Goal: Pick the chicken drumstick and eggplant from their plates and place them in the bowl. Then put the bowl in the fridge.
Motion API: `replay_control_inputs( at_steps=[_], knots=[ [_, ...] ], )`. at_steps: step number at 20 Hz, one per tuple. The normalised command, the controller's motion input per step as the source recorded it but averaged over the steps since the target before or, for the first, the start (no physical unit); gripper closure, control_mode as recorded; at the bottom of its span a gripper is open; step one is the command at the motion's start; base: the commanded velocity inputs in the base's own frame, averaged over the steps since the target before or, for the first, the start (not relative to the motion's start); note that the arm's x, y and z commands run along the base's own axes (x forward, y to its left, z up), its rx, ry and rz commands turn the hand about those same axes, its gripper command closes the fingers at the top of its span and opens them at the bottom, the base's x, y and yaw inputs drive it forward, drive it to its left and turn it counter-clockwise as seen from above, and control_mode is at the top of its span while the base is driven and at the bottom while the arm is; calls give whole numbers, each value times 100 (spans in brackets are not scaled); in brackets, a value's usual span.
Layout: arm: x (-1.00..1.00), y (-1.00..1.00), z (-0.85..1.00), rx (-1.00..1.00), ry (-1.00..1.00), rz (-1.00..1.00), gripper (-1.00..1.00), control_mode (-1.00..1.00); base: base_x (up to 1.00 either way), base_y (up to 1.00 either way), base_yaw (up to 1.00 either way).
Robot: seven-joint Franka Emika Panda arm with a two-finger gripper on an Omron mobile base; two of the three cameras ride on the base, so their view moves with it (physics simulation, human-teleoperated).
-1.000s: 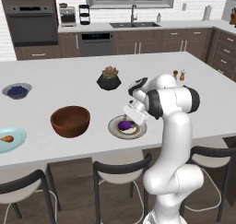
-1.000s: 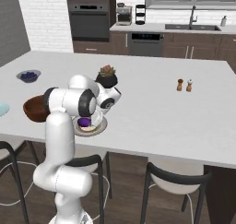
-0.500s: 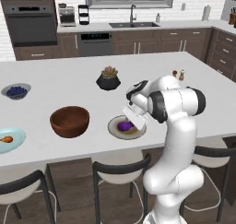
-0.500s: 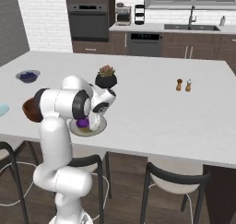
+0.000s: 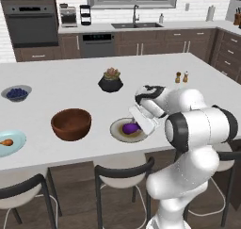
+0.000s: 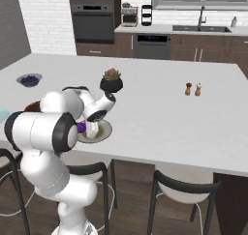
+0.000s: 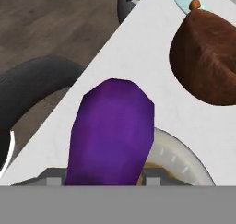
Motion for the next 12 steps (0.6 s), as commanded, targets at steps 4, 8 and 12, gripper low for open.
replay_control_inputs(
  at_steps=[4,8,12],
  knots=[
    [-75,0,100,-2,0,0,100,-100,0,0,0],
    [-74,-1,100,-2,-3,0,100,-100,0,0,0],
    [-67,0,79,-5,-4,0,100,-100,0,0,0]
  ],
)
